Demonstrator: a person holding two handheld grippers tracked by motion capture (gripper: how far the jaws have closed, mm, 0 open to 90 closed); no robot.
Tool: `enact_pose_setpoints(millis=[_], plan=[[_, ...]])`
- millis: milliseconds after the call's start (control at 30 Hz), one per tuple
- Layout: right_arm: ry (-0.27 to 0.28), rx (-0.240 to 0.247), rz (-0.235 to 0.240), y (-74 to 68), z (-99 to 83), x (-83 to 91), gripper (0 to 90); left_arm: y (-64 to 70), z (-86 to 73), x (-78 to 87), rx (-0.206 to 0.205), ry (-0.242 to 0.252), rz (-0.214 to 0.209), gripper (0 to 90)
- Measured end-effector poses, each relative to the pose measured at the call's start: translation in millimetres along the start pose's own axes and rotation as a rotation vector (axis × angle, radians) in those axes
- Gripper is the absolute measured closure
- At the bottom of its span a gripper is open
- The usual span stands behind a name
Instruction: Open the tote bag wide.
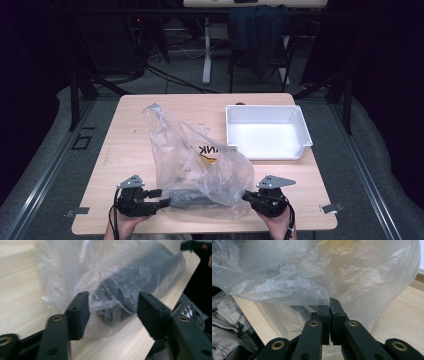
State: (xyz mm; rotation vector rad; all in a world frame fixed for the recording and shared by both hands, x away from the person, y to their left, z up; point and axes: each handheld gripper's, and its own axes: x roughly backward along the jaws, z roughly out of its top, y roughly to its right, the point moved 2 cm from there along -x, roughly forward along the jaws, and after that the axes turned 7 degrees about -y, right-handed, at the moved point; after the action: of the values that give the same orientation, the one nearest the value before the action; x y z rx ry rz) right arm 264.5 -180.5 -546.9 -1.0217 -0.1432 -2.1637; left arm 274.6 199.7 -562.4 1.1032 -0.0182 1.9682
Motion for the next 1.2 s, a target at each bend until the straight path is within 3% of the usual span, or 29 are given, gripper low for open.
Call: enact_pose_setpoints(millis=[133, 200, 267, 367, 433, 500, 600, 667, 700, 767, 800, 867, 933, 1000, 1033, 1100, 1200], plan=[[0.003, -0.001, 0.0, -0.4, 0.5, -0.8, 88.6, 5.4, -2.7, -7.5, -0.042, -0.044, 0.0, 66.9], [0.004, 0.002, 0.003, -0.5, 1.0, -1.7, 88.7, 8.1, -4.1, -11.6, -0.068, -0.062, 0.025, 83.0], [0.007, -0.002, 0.001, -1.0, 1.4, -2.1, 88.8, 11.2, -6.0, -20.5, -0.101, -0.099, 0.052, 89.3], [-0.002, -0.018, -0.006, -0.4, 1.1, -2.5, 88.9, 14.6, -8.4, -31.8, -0.146, -0.158, 0.109, 90.0], [-0.042, -0.043, -0.033, 3.9, -1.8, -4.2, 89.0, 17.4, -10.6, -37.6, -0.162, -0.183, 0.126, 90.0], [-0.101, -0.087, -0.04, 10.5, -6.8, -9.0, 89.1, 17.9, -10.7, -36.9, -0.175, -0.19, 0.131, 90.0], [-0.153, -0.132, -0.021, 18.5, -11.7, -15.9, 89.2, 16.7, -11.9, -34.9, -0.157, -0.182, 0.112, 89.9], [-0.16, -0.119, -0.02, 17.9, -10.6, -18.1, 89.0, 17.6, -12.1, -33.3, -0.158, -0.184, 0.115, 89.0], [-0.164, -0.105, -0.018, 16.2, -9.8, -18.4, 89.0, 18.1, -11.6, -31.6, -0.161, -0.187, 0.115, 83.3], [-0.153, -0.086, 0.001, 15.0, -9.0, -17.2, 89.0, 19.1, -6.3, -21.2, -0.137, -0.144, 0.098, 67.5], [-0.144, -0.082, -0.003, 14.2, -8.2, -15.7, 89.0, 19.4, -3.1, -15.8, -0.127, -0.121, 0.104, 58.9], [-0.132, -0.069, -0.001, 12.9, -7.3, -13.8, 89.0, 18.8, 9.6, 1.9, -0.104, -0.026, 0.14, 46.6], [-0.132, -0.059, -0.007, 11.5, -6.6, -11.8, 89.0, 13.0, 22.9, 11.7, -0.076, 0.026, 0.17, 38.1], [-0.133, -0.046, -0.012, 10.2, -5.7, -10.0, 88.9, 4.3, 32.8, 11.9, -0.039, 0.053, 0.15, 34.8], [-0.133, -0.042, -0.017, 9.3, -5.2, -8.2, 89.0, 0.9, 35.5, 9.0, -0.038, 0.049, 0.124, 36.1], [-0.126, -0.034, -0.018, 7.1, -4.3, -4.9, 88.9, -3.6, 37.7, -1.7, -0.036, 0.031, 0.129, 43.8], [-0.109, -0.019, -0.007, 2.8, -1.9, 2.8, 88.9, -6.4, 33.5, -14.0, -0.06, -0.019, 0.106, 72.1]])
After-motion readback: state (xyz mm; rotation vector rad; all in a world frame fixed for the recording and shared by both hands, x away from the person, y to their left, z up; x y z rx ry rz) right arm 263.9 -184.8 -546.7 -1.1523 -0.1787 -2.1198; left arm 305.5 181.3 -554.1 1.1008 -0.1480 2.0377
